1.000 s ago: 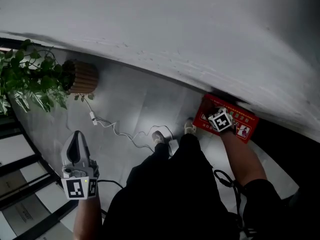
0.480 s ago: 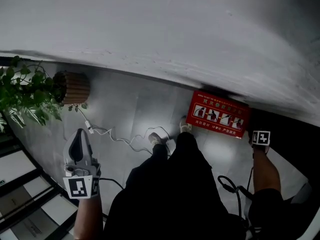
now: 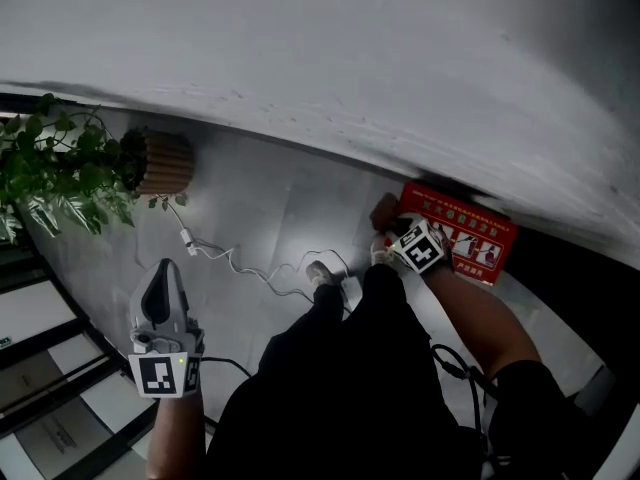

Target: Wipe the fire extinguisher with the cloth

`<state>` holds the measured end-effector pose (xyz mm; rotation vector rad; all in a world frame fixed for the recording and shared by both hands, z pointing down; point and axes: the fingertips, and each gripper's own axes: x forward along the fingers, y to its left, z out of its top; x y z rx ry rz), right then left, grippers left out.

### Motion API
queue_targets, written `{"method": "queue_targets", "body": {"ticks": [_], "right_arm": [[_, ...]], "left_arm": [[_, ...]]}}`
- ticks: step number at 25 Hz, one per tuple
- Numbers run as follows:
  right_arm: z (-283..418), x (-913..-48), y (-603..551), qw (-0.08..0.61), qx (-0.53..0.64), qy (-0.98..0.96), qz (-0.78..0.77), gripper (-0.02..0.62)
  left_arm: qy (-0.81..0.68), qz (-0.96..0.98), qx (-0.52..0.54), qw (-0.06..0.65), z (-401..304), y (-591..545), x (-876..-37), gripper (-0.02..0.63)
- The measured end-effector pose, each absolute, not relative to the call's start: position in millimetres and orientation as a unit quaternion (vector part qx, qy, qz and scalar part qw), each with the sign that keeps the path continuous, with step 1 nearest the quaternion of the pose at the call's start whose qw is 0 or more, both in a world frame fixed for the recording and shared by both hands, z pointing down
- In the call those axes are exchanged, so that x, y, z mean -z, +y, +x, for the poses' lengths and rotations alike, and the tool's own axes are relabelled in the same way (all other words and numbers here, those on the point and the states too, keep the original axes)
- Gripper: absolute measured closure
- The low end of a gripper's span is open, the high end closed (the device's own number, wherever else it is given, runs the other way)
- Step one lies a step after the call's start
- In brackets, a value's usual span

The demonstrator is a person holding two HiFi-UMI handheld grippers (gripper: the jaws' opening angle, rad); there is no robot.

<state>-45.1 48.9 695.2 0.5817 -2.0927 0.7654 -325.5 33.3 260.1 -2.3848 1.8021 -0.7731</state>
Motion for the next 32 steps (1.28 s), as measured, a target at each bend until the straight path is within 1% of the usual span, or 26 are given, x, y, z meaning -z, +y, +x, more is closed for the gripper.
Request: {"method": "queue_targets", "body": {"ticks": [2,4,8,11,15,19,21,23,24,26,29,32], "right_arm": [[-67.5,-718.4,49.3,0.435,-0.329,-0.813,0.204,0.520],[-67.7,-739.5,56.1,0.450,-0.378,-0.783,0.204,0.518],[-31.7,-737.5,59.2,0.430,-0.397,-0.771,0.253,0.520],[34.0,-734.1,81.8,0.420,-0.412,-0.750,0.301,0.522],[155.2,-734.7,131.8,0.392,-0.465,-0.691,0.391,0.522],[274.9,-734.2,182.6,0.389,-0.502,-0.591,0.497,0.522],[318.0,-731.5,204.1,0.395,-0.514,-0.534,0.542,0.522],[331.8,-723.5,211.7,0.400,-0.504,-0.518,0.563,0.522],[323.6,-718.1,205.8,0.401,-0.489,-0.534,0.561,0.522],[275.7,-708.4,178.3,0.403,-0.447,-0.601,0.527,0.522],[146.6,-694.5,131.6,0.397,-0.392,-0.721,0.412,0.522],[16.9,-694.1,101.9,0.402,-0.345,-0.800,0.281,0.522]], "left_arm": [[0.589,-0.764,0.261,0.029,-333.0,36.7,-258.3,0.607],[0.596,-0.757,0.267,0.026,-341.9,39.7,-260.2,0.607],[0.595,-0.761,0.259,0.012,-341.2,39.3,-269.5,0.607],[0.581,-0.775,0.247,0.011,-326.0,27.9,-272.5,0.607],[0.555,-0.799,0.231,0.024,-303.9,4.8,-270.8,0.607],[0.532,-0.817,0.222,0.030,-286.5,-12.8,-271.6,0.607],[0.527,-0.820,0.219,0.032,-283.9,-15.6,-270.8,0.607],[0.528,-0.821,0.218,0.033,-286.6,-14.9,-270.4,0.607],[0.530,-0.819,0.217,0.033,-289.7,-13.8,-270.1,0.607],[0.540,-0.814,0.213,0.035,-299.0,-10.5,-268.0,0.607],[0.559,-0.800,0.214,0.035,-317.4,-0.1,-263.1,0.607],[0.574,-0.785,0.227,0.043,-341.0,11.1,-256.2,0.607]]}}
